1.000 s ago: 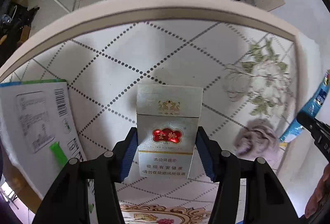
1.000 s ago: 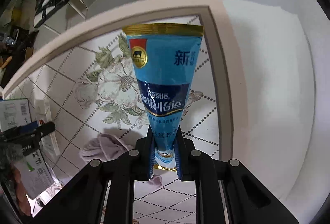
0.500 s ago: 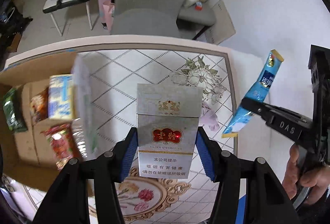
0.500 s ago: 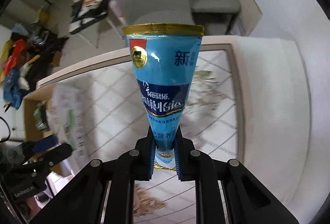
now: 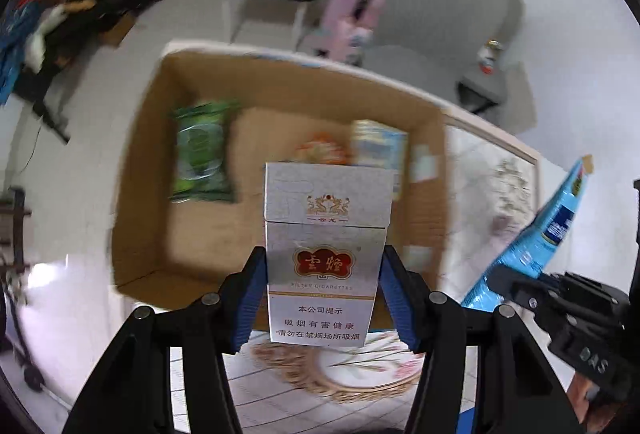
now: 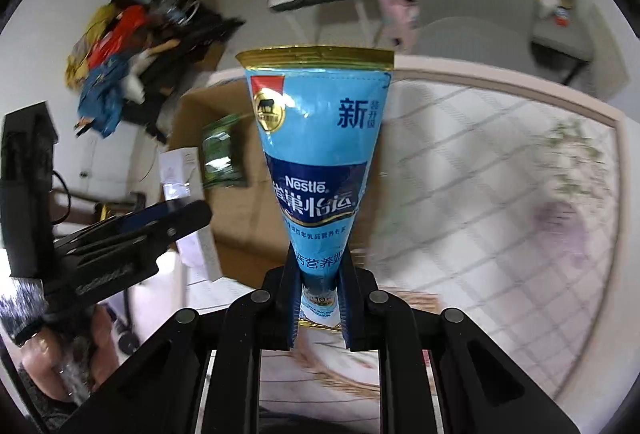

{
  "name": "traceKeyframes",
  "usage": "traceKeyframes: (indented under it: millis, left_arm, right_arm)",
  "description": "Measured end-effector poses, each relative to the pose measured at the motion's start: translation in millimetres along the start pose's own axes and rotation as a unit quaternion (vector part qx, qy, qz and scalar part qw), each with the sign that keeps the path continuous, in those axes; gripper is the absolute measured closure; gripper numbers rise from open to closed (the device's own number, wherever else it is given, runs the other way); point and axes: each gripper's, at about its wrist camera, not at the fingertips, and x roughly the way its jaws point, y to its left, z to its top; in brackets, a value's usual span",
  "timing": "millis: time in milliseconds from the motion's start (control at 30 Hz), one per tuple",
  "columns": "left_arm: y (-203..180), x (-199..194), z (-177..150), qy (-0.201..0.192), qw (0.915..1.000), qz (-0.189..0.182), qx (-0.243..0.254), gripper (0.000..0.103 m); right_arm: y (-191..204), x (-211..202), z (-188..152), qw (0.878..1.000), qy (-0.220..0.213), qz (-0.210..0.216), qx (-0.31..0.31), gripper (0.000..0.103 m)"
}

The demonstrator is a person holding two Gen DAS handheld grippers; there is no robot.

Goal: Organize soft objects
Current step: 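Carry both items into the box and open both tools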

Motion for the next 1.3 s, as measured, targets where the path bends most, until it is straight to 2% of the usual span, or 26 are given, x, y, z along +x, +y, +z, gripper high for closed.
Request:
traceKeyframes:
  millis: [100, 200, 367, 600, 667, 733, 767, 833, 900, 967, 1167, 1233, 1300]
  left_arm:
    - [43.9, 7.7, 1.7, 0.021, 0.9995, 0.003, -0.025, 0.05]
    - [71.5, 20.1, 8.1, 0.04, 0.9985, 0.003, -0.039, 0.05]
    - [98.6, 45.4, 19.4, 0.07, 0.9961, 0.002, -0.054, 0.049]
    - [113.1, 69.4, 37.1, 0.099, 0.9927, 0.001, -0.069, 0.049]
    - [113.8, 74.8, 40.8, 0.107, 0.9916, -0.008, -0.072, 0.049]
    - [114.0, 76.2, 43.8, 0.105, 0.9921, 0.003, -0.068, 0.049]
    - [114.1, 76.1, 44.6, 0.103, 0.9925, 0.011, -0.064, 0.048]
    - [115.0, 74.8, 45.1, 0.102, 0.9929, 0.016, -0.059, 0.039]
    - [115.3, 73.9, 45.0, 0.101, 0.9933, 0.012, -0.055, 0.023]
    - [114.7, 71.8, 44.6, 0.104, 0.993, 0.012, -0.054, 0.017]
    - [109.9, 55.5, 38.1, 0.083, 0.9955, 0.015, -0.045, 0.017]
    - [108.2, 43.8, 33.7, 0.068, 0.9966, 0.017, -0.044, 0.017]
    - [103.4, 27.0, 27.7, 0.039, 0.9979, 0.038, -0.036, 0.017]
  right_arm:
    - [41.0, 31.7, 9.2, 1.0, 0.016, -0.007, -0.018, 0.086]
    - [71.3, 61.0, 23.3, 0.999, 0.025, -0.021, -0.032, 0.086]
    - [108.1, 104.3, 53.6, 0.997, 0.045, -0.045, -0.051, 0.086]
    - [106.8, 151.7, 91.0, 0.994, 0.069, -0.066, -0.053, 0.084]
    - [106.3, 161.3, 97.2, 0.994, 0.071, -0.072, -0.051, 0.074]
    - [100.7, 163.7, 101.2, 0.993, 0.061, -0.091, -0.043, 0.049]
    - [98.5, 163.6, 102.4, 0.993, 0.06, -0.092, -0.042, 0.043]
    - [91.2, 162.2, 103.6, 0.994, 0.062, -0.086, -0.034, 0.025]
    - [82.5, 158.3, 104.1, 0.995, 0.06, -0.08, -0.024, 0.022]
    - [76.1, 155.9, 103.0, 0.994, 0.063, -0.083, -0.019, 0.02]
    - [67.9, 140.2, 87.0, 0.992, 0.053, -0.113, -0.025, 0.013]
    - [67.9, 129.8, 75.1, 0.991, 0.046, -0.123, -0.026, 0.011]
    - [65.3, 118.8, 65.1, 0.99, 0.036, -0.131, -0.02, 0.011]
